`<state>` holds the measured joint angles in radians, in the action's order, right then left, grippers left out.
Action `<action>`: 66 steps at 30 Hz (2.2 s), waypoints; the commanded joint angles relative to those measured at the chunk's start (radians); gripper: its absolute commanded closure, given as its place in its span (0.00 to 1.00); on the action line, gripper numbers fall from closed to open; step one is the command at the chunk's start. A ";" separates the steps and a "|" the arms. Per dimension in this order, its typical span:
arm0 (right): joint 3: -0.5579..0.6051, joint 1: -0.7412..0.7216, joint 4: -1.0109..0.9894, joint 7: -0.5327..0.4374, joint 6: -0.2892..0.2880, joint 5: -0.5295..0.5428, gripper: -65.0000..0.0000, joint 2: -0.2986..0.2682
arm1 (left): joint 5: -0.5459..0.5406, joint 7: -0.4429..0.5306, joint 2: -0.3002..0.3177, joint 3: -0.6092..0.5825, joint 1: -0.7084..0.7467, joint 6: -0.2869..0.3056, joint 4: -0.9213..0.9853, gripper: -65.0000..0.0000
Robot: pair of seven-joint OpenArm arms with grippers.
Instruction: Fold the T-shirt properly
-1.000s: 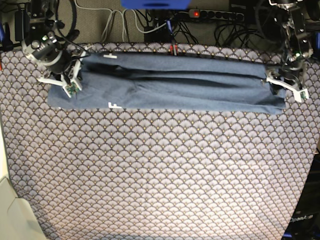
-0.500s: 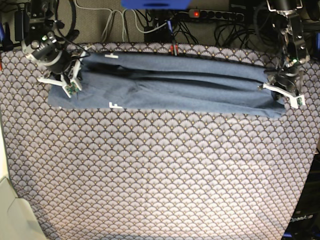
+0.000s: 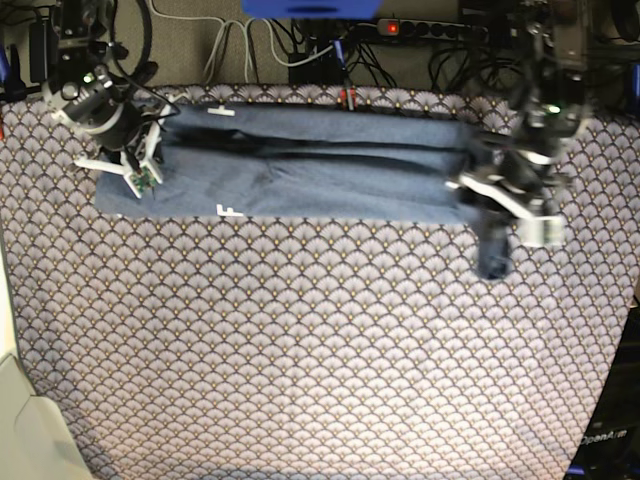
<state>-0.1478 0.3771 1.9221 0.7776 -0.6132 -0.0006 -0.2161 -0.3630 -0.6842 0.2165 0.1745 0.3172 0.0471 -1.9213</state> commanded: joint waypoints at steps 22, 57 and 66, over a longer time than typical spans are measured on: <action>-0.009 -0.003 0.015 -0.008 0.000 0.001 1.00 -0.010 | -0.003 -0.070 -0.107 -0.567 -0.189 0.003 0.105 1.00; -0.174 -0.068 0.021 0.067 0.000 0.004 0.74 -0.010 | -0.066 -0.068 0.034 -0.300 -0.112 0.017 0.070 0.07; -0.174 -0.083 0.017 0.075 0.000 0.006 0.74 -0.004 | -0.198 -0.067 0.108 -0.247 -0.122 0.017 0.168 0.53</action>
<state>-0.3141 0.3080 1.9228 0.8700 -0.6132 0.0006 -0.2100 -0.5545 -0.7708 0.3172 -0.0799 0.2066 0.0582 -1.7367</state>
